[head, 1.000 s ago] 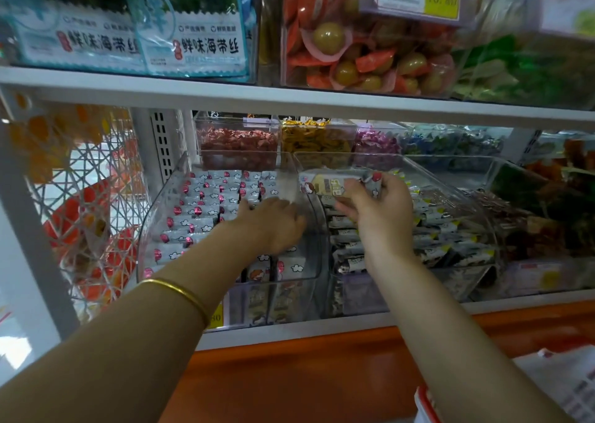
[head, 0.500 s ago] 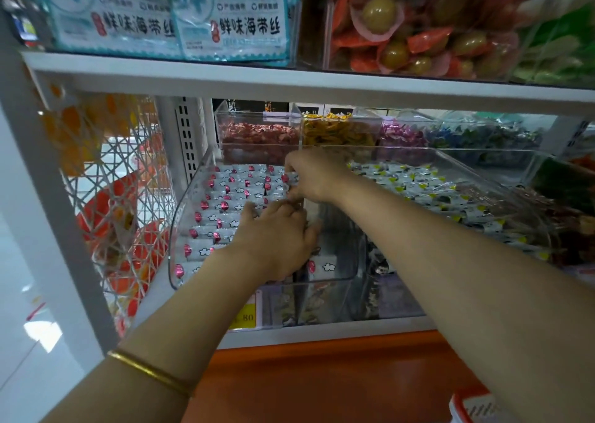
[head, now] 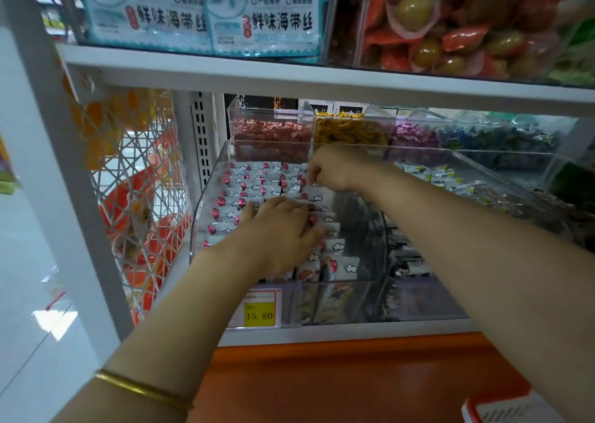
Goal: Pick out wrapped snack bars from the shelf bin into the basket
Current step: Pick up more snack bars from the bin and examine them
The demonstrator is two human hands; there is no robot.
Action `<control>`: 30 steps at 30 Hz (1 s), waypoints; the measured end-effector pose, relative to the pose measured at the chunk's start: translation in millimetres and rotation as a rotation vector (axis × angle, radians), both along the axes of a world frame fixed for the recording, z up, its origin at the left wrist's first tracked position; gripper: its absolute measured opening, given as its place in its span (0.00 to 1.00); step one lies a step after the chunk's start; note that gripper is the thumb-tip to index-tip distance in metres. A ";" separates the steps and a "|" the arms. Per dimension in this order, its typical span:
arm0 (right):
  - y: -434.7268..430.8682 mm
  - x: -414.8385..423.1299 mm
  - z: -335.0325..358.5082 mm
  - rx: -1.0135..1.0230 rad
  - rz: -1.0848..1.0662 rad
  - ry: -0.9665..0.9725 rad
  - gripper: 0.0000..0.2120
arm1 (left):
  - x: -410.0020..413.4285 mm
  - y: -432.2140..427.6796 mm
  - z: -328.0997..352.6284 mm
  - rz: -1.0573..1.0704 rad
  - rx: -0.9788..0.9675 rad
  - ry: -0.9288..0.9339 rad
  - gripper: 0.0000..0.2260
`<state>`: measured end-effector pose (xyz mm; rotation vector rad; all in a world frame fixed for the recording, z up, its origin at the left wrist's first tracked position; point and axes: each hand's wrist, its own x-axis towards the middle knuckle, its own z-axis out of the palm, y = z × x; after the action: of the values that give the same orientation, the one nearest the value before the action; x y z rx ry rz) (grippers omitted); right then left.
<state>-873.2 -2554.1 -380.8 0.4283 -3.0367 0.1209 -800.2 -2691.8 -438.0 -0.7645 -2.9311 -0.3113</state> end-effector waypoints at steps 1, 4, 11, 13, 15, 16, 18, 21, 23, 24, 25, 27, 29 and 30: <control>2.2 -1.5 0.4 -0.040 -0.041 0.126 0.12 | 0.2 -0.5 -0.6 0.001 -0.006 0.004 0.28; 3.3 -9.6 -5.0 -0.013 -0.139 0.286 0.08 | 0.1 -0.7 -1.5 0.015 0.005 0.003 0.26; -5.6 -23.5 -10.4 0.185 -0.117 0.019 0.08 | 2.3 -1.4 1.6 0.021 0.050 -0.008 0.24; -4.6 -22.8 -9.4 0.147 -0.104 0.007 0.04 | 3.9 -1.7 2.6 0.028 0.070 -0.008 0.23; -1.2 -19.9 -9.2 0.044 -0.106 0.084 0.10 | 4.1 -2.9 3.9 0.046 0.077 0.005 0.22; 0.4 -16.9 -9.2 -0.031 -0.108 0.153 0.09 | 3.6 -3.9 4.3 0.059 0.075 0.018 0.21; 4.1 -8.3 -5.8 -0.199 -0.110 0.285 0.04 | 3.8 -6.7 6.4 0.091 0.113 0.057 0.19; 14.5 13.0 3.0 -0.379 -0.117 0.449 0.04 | 9.6 -9.7 11.2 0.121 0.336 0.121 0.16; 20.1 39.0 6.6 -0.549 -0.131 0.561 0.04 | 18.2 -12.1 14.8 0.151 0.503 0.153 0.16; 22.5 53.9 6.0 -0.654 -0.137 0.600 0.04 | 22.9 -13.5 16.7 0.167 0.587 0.145 0.18; 23.8 69.3 3.7 -0.766 -0.142 0.613 0.05 | 27.4 -14.4 18.6 0.179 0.672 0.121 0.21; 25.1 100.4 -2.9 -0.992 -0.178 0.534 0.06 | 38.6 -15.7 21.9 0.194 0.854 0.002 0.23; 24.2 129.3 -9.6 -1.279 -0.190 0.355 0.06 | 49.2 -16.5 24.5 0.176 1.079 -0.190 0.22; 23.1 140.9 -12.7 -1.418 -0.179 0.257 0.06 | 54.2 -17.0 25.2 0.147 1.165 -0.267 0.19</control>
<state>-732.4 -2531.1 -393.5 0.0126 -1.9767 1.7846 -746.0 -2708.7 -412.8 -0.3052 -2.2956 -1.9300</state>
